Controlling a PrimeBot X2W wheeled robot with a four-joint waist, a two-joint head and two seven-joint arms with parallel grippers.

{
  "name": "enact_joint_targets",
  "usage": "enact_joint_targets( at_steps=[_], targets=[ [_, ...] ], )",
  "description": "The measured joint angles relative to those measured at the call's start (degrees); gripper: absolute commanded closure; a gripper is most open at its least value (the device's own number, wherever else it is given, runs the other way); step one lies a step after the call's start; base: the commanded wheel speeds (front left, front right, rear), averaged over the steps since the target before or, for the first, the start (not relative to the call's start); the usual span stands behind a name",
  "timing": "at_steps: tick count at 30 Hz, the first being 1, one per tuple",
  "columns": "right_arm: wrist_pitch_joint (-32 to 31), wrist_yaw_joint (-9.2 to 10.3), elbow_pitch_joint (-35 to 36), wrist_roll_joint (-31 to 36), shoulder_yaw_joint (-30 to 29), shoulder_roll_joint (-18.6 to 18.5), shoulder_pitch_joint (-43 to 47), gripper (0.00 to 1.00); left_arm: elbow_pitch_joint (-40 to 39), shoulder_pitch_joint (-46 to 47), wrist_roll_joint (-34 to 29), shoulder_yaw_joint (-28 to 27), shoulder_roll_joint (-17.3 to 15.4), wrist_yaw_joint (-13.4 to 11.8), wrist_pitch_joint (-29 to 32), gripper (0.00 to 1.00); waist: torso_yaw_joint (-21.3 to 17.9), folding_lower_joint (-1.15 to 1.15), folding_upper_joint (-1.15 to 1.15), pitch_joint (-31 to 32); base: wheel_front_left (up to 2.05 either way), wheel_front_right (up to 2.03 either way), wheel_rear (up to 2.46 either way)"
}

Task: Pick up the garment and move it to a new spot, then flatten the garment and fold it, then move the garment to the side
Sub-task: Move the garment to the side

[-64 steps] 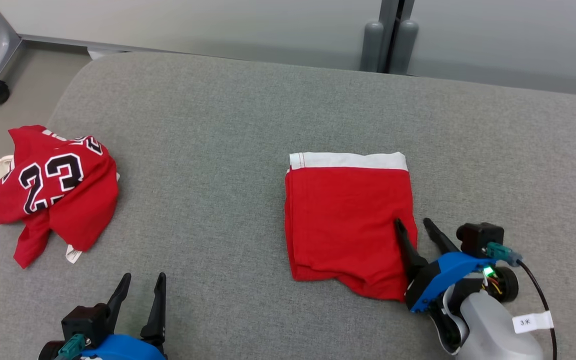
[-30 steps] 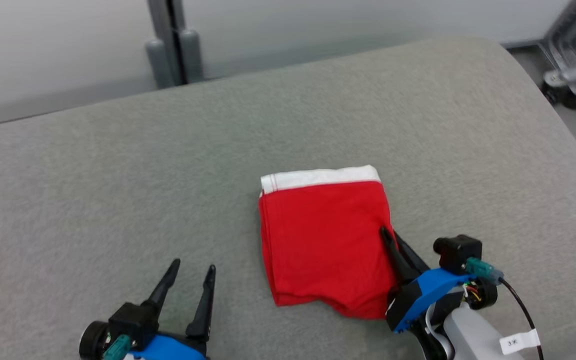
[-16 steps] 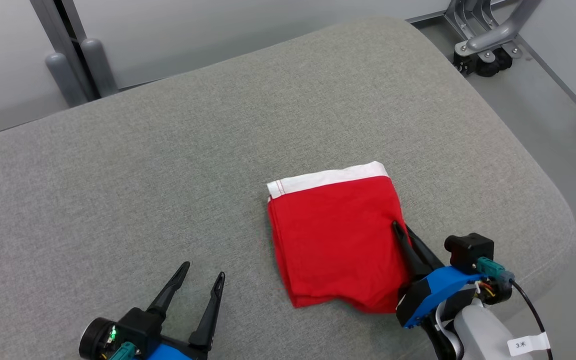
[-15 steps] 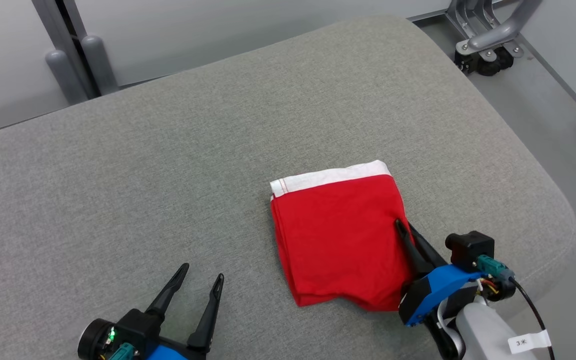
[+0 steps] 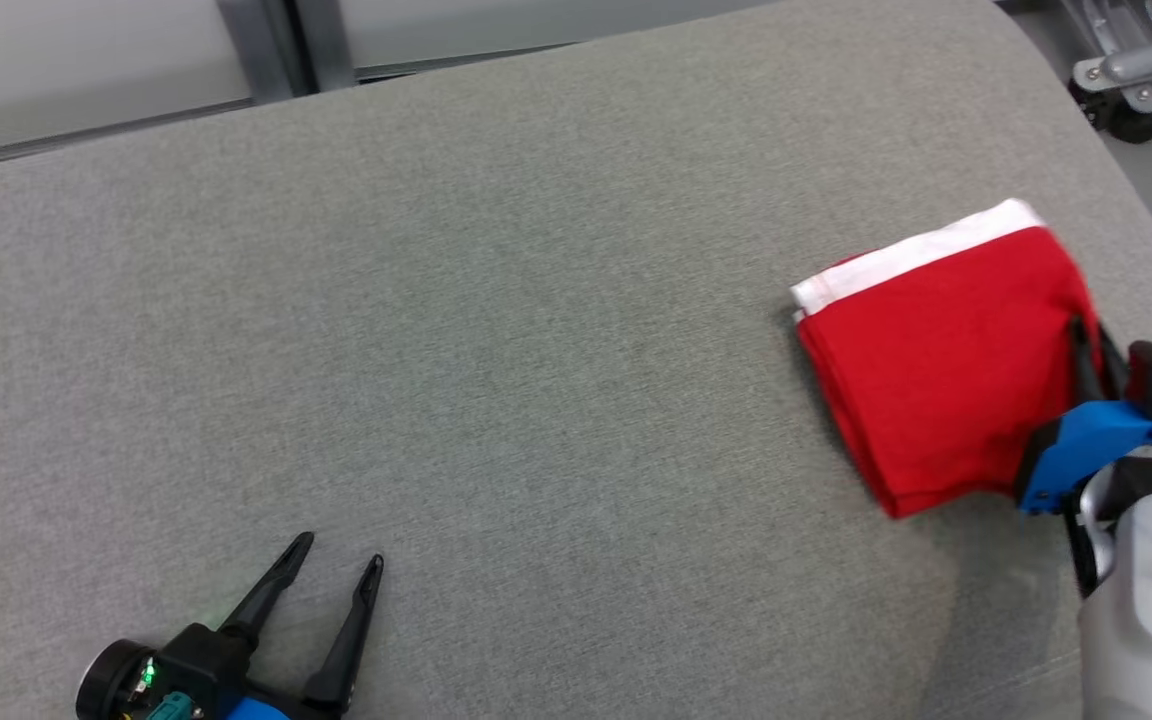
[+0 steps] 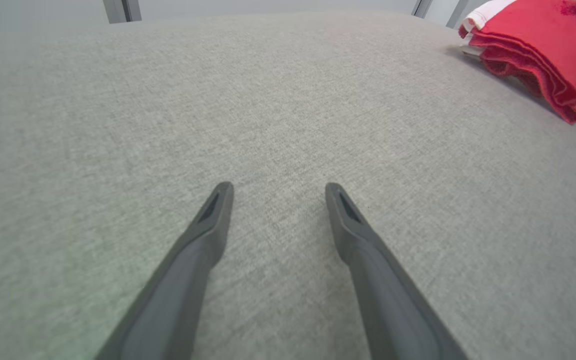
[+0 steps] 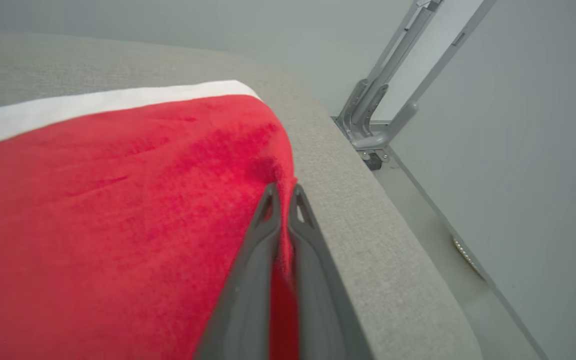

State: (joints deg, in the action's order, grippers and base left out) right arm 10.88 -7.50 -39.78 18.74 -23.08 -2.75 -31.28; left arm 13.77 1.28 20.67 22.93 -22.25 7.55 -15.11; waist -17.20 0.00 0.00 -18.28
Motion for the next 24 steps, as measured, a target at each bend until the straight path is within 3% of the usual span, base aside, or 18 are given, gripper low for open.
enact_joint_targets(
  at_steps=[4,12,15,21,22,23,24],
  targets=[
    [-3.58,0.0,5.73,8.93,-9.03,-0.05,-1.06,1.0,-0.79,0.34,0.97,-0.27,-1.14,0.04,-0.2,0.0,3.15,0.0,0.0,-2.0,0.0,0.0,0.0],
    [-4.98,0.0,8.94,12.39,-14.29,0.04,-2.8,1.0,-1.69,1.5,1.63,-0.12,-1.58,0.07,-0.4,0.0,6.1,0.0,0.0,-4.2,0.0,0.0,0.0],
    [-4.68,0.0,8.6,14.67,-18.46,0.02,-3.83,1.0,-1.58,1.83,1.71,0.0,-1.44,0.07,-0.38,0.0,6.78,0.0,0.0,-4.24,0.0,0.0,0.0],
    [-0.53,0.0,1.44,16.73,-24.97,-5.42,-6.31,1.0,-0.6,1.94,2.14,-0.34,-1.21,0.05,-0.37,0.0,7.8,0.0,0.0,-3.71,0.0,0.0,0.0],
    [0.41,0.0,0.45,17.02,-25.59,-6.01,-6.88,0.58,-0.46,1.94,2.18,-0.52,-1.21,0.05,-0.37,0.0,7.87,0.0,0.0,-3.67,0.0,0.0,0.0],
    [1.24,0.0,-0.62,17.13,-26.01,-6.46,-7.48,0.0,-0.3,1.94,2.29,-0.74,-1.16,0.05,-0.37,0.0,7.91,0.0,0.0,-3.62,0.0,0.0,0.0],
    [1.78,0.0,-1.87,17.37,-26.33,-6.7,-8.23,0.0,-0.08,1.93,2.3,-1.0,-1.13,0.05,-0.37,0.0,7.92,0.0,0.0,-3.58,0.0,0.0,0.0]
  ],
)
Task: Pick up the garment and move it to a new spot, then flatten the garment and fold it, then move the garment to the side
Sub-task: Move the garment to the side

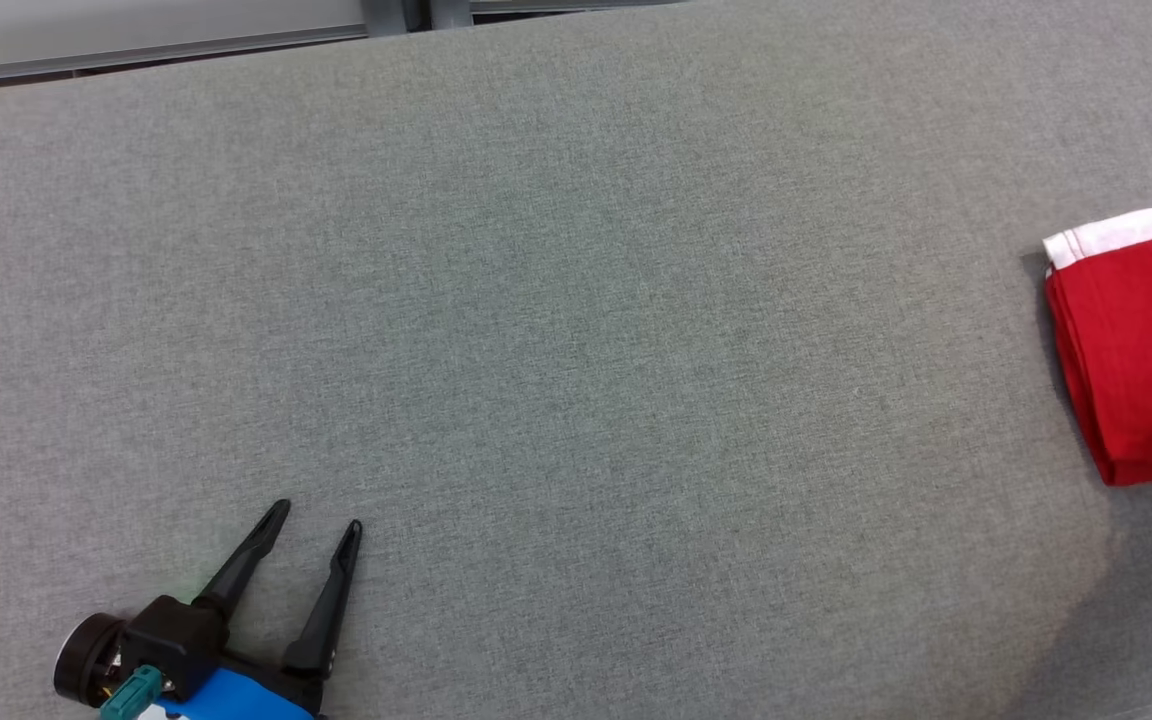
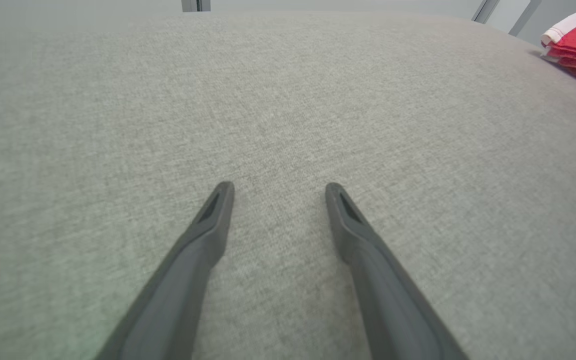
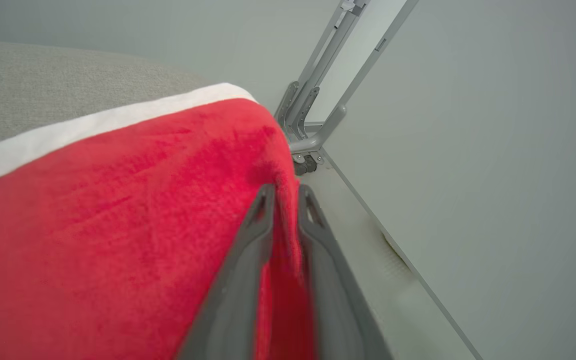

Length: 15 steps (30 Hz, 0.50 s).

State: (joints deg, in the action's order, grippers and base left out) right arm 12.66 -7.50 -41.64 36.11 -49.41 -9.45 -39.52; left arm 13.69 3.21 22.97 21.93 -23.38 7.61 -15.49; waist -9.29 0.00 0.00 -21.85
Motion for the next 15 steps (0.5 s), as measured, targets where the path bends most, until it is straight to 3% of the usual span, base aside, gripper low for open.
enact_joint_targets(
  at_steps=[7,11,15],
  targets=[
    [2.2,0.0,-2.8,1.18,0.68,-2.12,-2.53,0.0,1.41,0.12,0.05,-0.97,0.98,-0.01,0.1,0.0,0.71,0.0,0.0,1.24,0.0,0.0,0.0],
    [2.37,0.0,2.12,-5.12,10.01,1.97,-5.87,0.0,2.29,0.1,-0.02,-3.05,2.38,-0.02,0.27,0.0,1.14,0.01,0.0,2.51,0.0,0.0,0.0],
    [2.38,0.01,6.79,-13.59,20.02,4.79,-3.79,0.0,3.04,0.12,-0.96,-5.98,4.25,-0.03,0.34,0.0,1.85,0.0,0.0,4.5,0.0,0.0,0.0]
  ],
)
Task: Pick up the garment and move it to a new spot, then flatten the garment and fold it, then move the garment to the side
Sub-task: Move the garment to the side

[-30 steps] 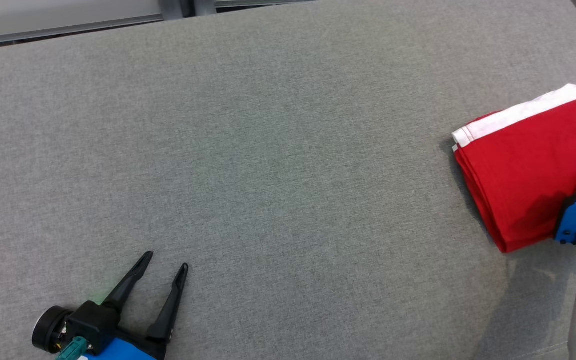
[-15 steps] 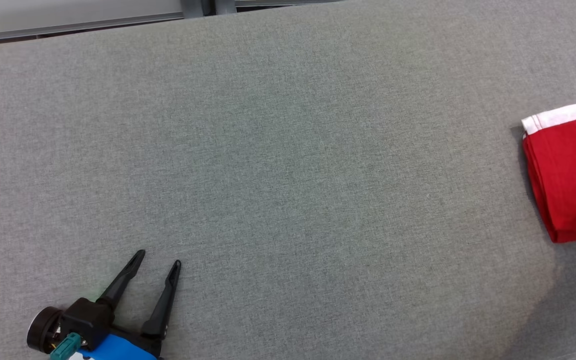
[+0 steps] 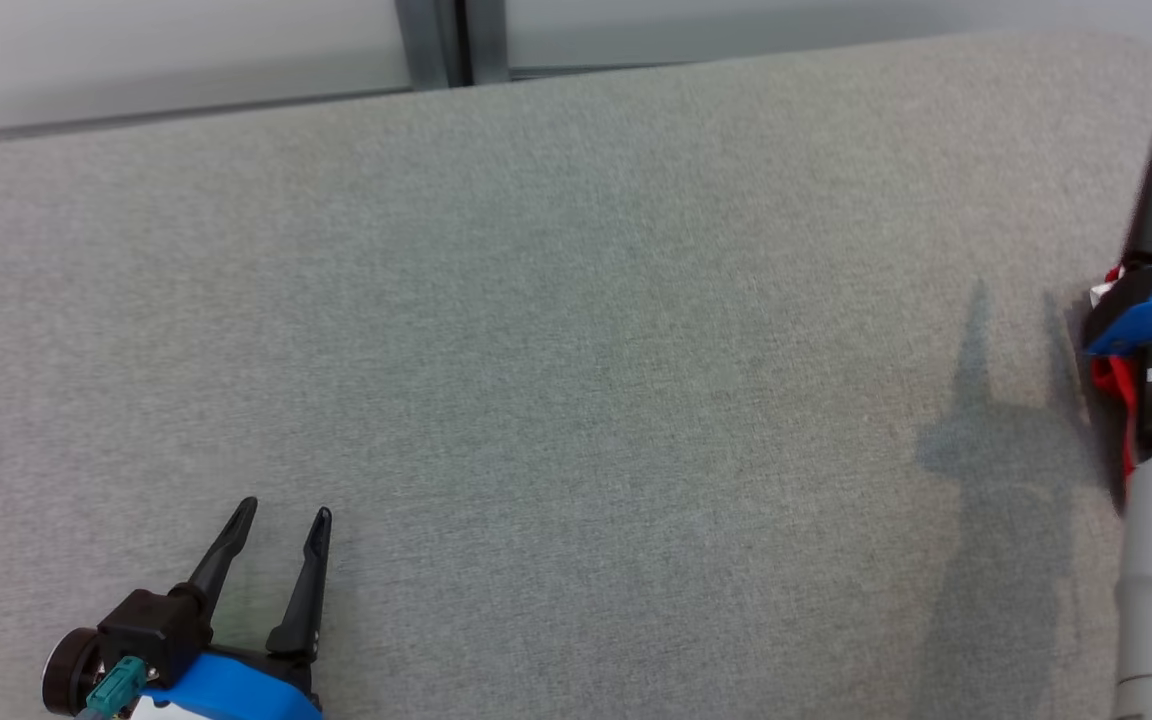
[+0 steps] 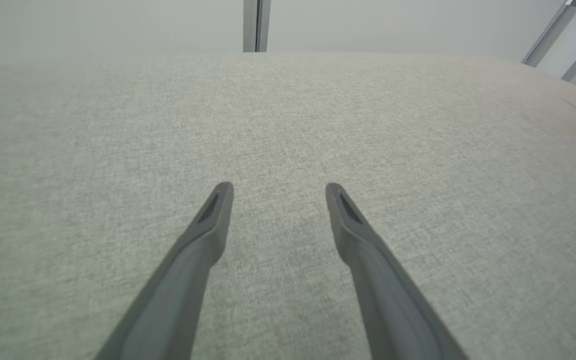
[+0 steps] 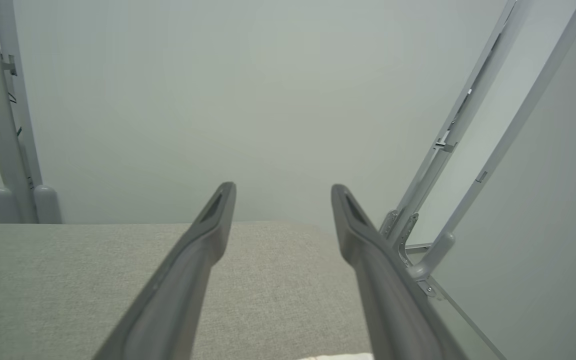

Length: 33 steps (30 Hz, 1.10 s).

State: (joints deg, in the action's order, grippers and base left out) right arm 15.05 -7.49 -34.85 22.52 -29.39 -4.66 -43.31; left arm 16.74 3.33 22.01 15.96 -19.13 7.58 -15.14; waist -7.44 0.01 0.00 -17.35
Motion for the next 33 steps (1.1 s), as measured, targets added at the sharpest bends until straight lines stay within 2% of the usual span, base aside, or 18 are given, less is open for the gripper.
enact_joint_targets(
  at_steps=[4,8,12,16,20,33],
  targets=[
    [0.0,0.0,3.93,-4.5,7.5,1.67,3.95,0.0,1.6,0.12,-1.1,-2.71,2.41,0.0,0.0,0.0,1.43,-0.01,0.0,2.72,0.0,0.0,0.0],
    [0.0,-0.01,4.72,-14.82,17.17,1.99,11.83,0.0,3.2,0.31,-2.44,-5.26,4.5,0.0,0.0,0.0,3.21,-0.01,0.0,5.23,0.0,0.0,0.0],
    [-0.01,-0.01,6.56,-21.23,21.65,1.93,18.81,0.0,4.94,0.32,-3.61,-8.49,6.11,0.0,0.0,0.0,4.44,-0.01,-0.01,7.39,0.0,0.0,0.0],
    [-0.01,0.0,6.48,-25.25,23.87,1.85,23.31,0.0,6.51,0.28,-5.1,-11.2,7.48,0.0,0.0,0.0,5.24,-0.01,0.0,9.53,0.0,0.0,0.0],
    [-0.01,0.0,5.02,-26.57,27.15,1.99,26.38,0.0,8.0,0.21,-6.57,-13.21,8.95,0.0,0.0,0.0,5.71,-0.02,-0.01,11.55,0.0,0.0,0.0],
    [-0.01,0.0,1.53,-30.77,30.43,1.89,28.97,0.0,10.78,-2.04,-11.32,-17.89,12.98,0.0,0.0,0.0,5.12,-0.02,-0.01,17.55,0.0,0.0,0.0]
  ],
)
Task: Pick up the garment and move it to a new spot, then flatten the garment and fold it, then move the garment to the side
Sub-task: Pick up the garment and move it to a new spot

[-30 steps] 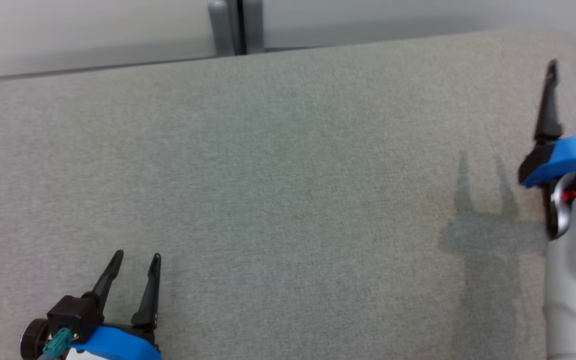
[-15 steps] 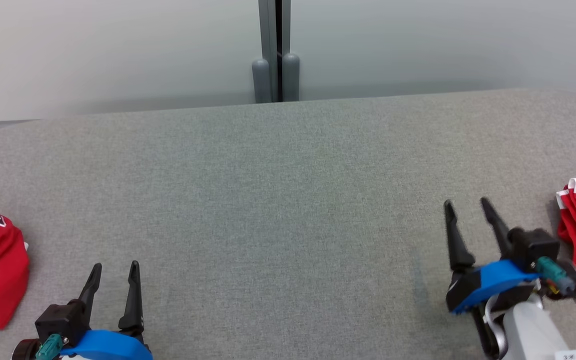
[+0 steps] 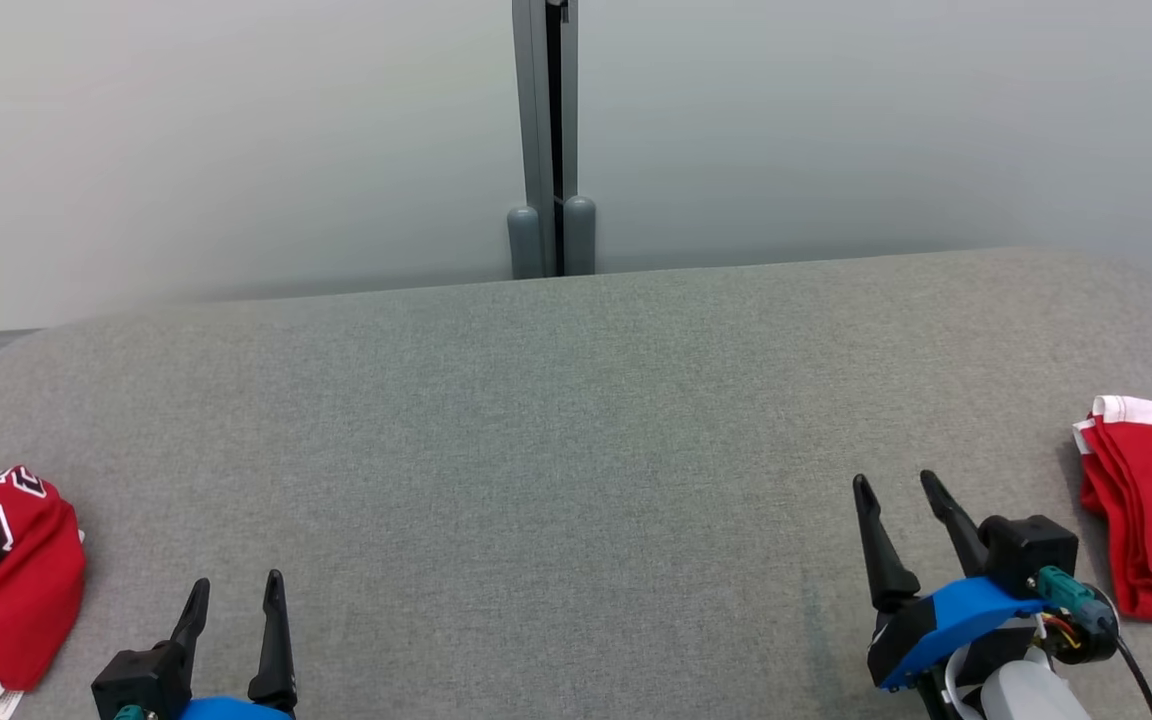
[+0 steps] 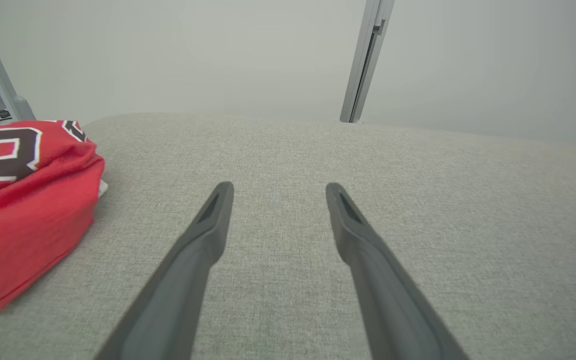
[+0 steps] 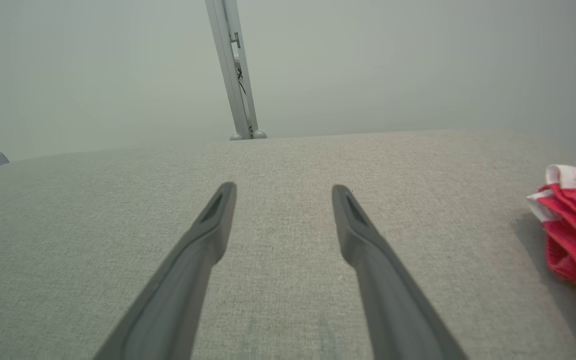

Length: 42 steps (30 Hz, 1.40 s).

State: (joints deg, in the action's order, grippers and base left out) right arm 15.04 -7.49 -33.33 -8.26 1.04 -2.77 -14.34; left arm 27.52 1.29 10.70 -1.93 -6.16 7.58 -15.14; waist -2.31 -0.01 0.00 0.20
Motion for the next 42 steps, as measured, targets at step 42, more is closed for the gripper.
enact_joint_targets(
  at_steps=[42],
  targets=[
    [0.0,0.0,-0.86,-4.71,7.39,0.08,-3.38,0.0,4.0,2.86,2.04,-6.25,-2.58,-0.01,0.0,0.0,26.91,0.01,0.01,-4.7,0.0,0.0,0.0]
  ],
)
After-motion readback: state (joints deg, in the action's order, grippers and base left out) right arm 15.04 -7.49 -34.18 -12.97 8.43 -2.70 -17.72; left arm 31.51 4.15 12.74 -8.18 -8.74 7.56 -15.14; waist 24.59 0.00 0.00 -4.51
